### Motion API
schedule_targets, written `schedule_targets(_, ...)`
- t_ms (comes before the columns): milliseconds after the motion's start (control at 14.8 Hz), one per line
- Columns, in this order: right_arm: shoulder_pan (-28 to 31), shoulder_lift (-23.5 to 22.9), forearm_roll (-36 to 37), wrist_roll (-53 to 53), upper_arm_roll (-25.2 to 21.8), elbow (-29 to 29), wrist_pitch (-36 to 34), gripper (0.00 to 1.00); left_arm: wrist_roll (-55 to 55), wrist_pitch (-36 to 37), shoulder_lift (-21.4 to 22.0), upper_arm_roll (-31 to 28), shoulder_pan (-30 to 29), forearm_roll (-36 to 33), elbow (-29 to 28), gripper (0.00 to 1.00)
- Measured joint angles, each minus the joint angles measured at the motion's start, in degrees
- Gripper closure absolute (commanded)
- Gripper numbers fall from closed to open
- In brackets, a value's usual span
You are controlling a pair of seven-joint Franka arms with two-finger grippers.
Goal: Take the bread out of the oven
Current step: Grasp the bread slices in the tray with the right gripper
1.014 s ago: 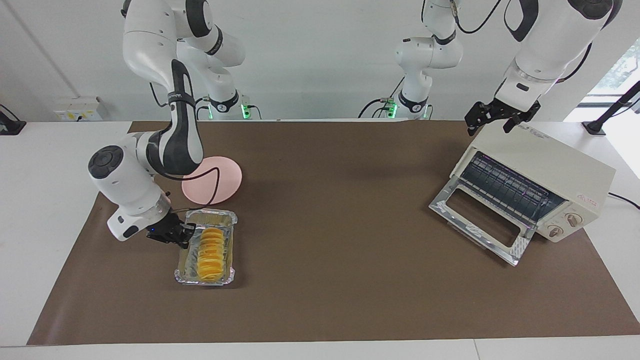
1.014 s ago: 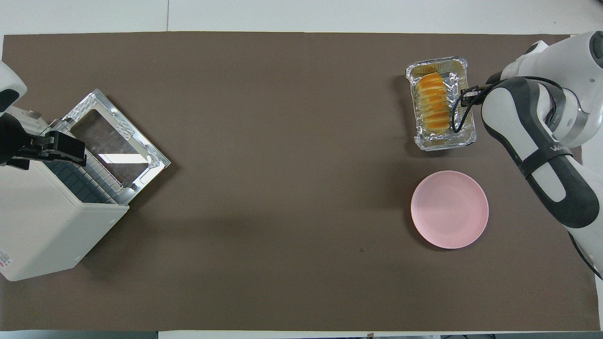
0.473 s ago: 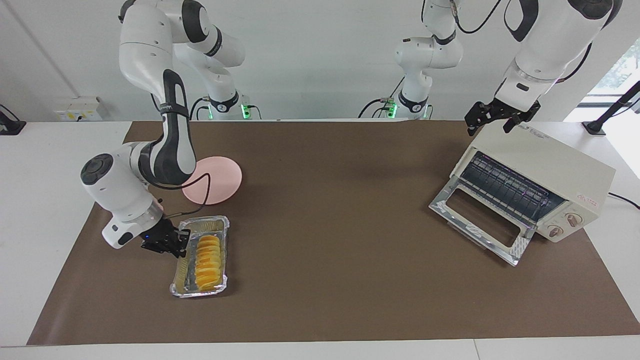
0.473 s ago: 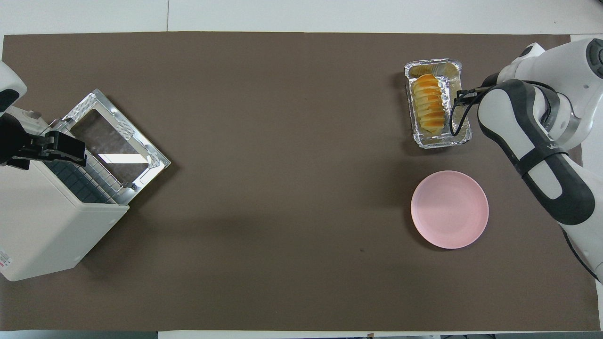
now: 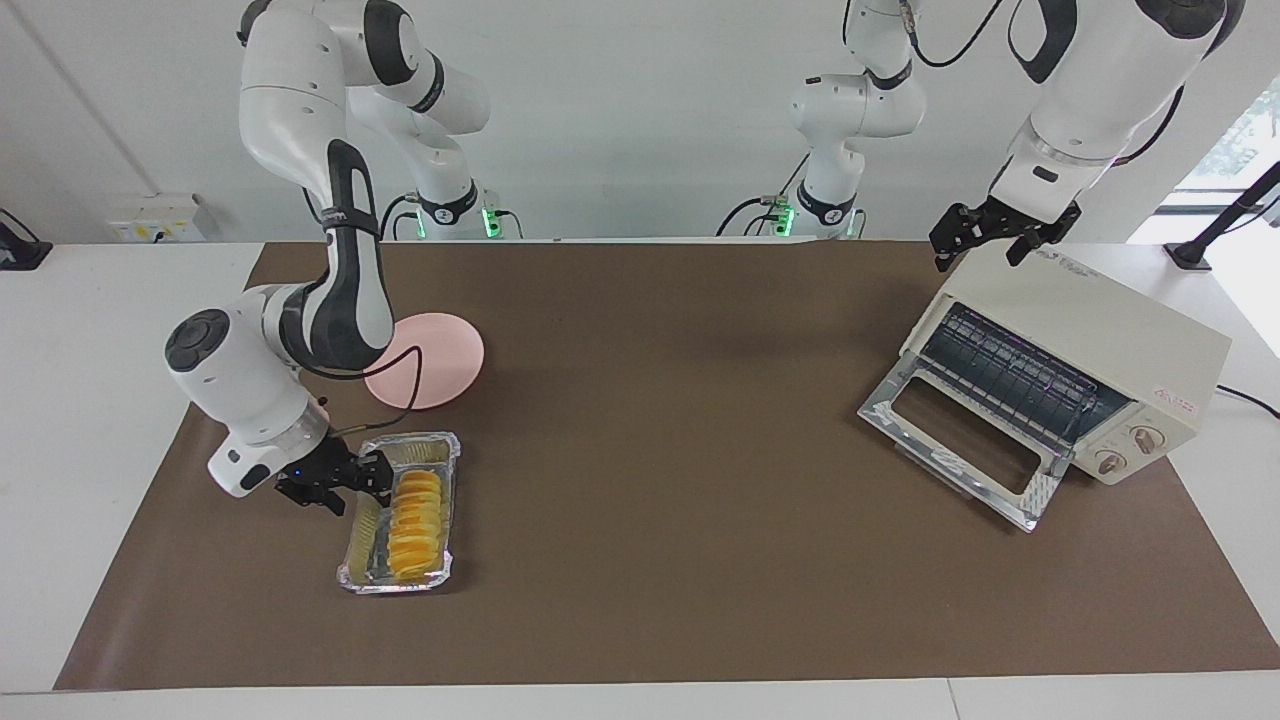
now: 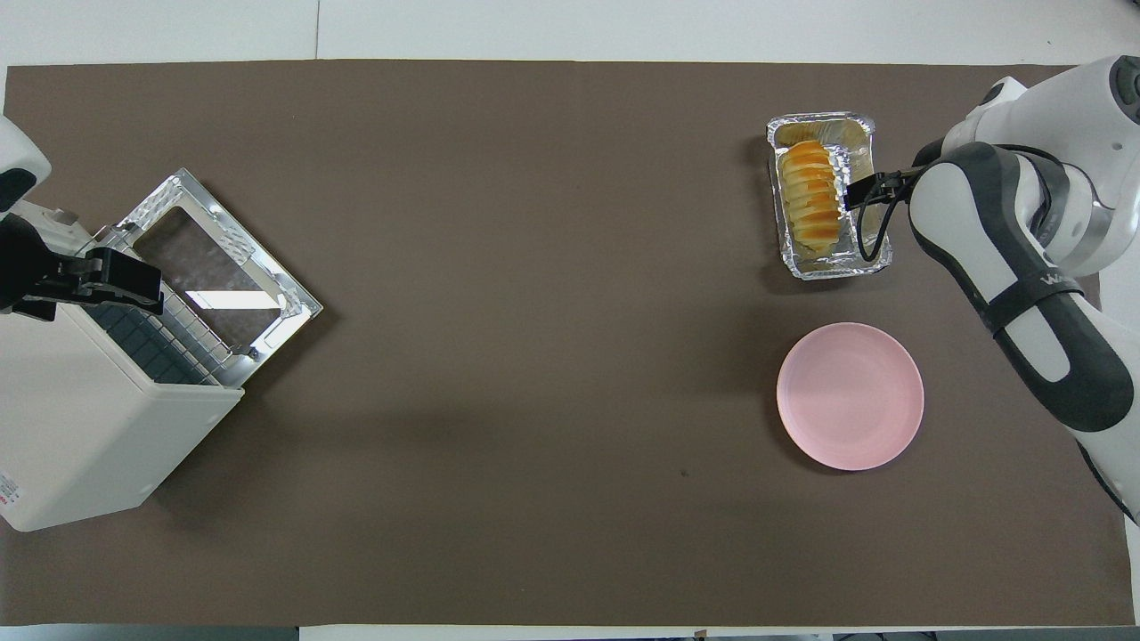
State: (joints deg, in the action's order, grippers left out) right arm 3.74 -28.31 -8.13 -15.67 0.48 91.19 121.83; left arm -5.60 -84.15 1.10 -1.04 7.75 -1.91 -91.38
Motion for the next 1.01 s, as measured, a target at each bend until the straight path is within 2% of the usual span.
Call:
schedule_targets(135,-1.44,0.11,4.03,4.06,0.10,-2.25,-3.45,0.00,0.00,0.00,0.00,0.00,0.00,0.00,0.00,0.00)
schedule_targets(406,-5.97,-0.22,9.56,12.64,0.16,-2.87,-4.17,0.00,0.00,0.00,0.00,0.00,0.00,0.00,0.00,0.00)
schedule_targets(811,-6.36,-3.59,12.27,16.15,-0.14,-2.51,0.85,0.00,0.00,0.00,0.00,0.00,0.00,0.00,0.00,0.00)
schedule_targets(1014,-8.42,-4.92,12.44,18.27,-0.05,-2.53,1.31,0.00,0.00,0.00,0.00,0.00,0.00,0.00,0.00,0.00)
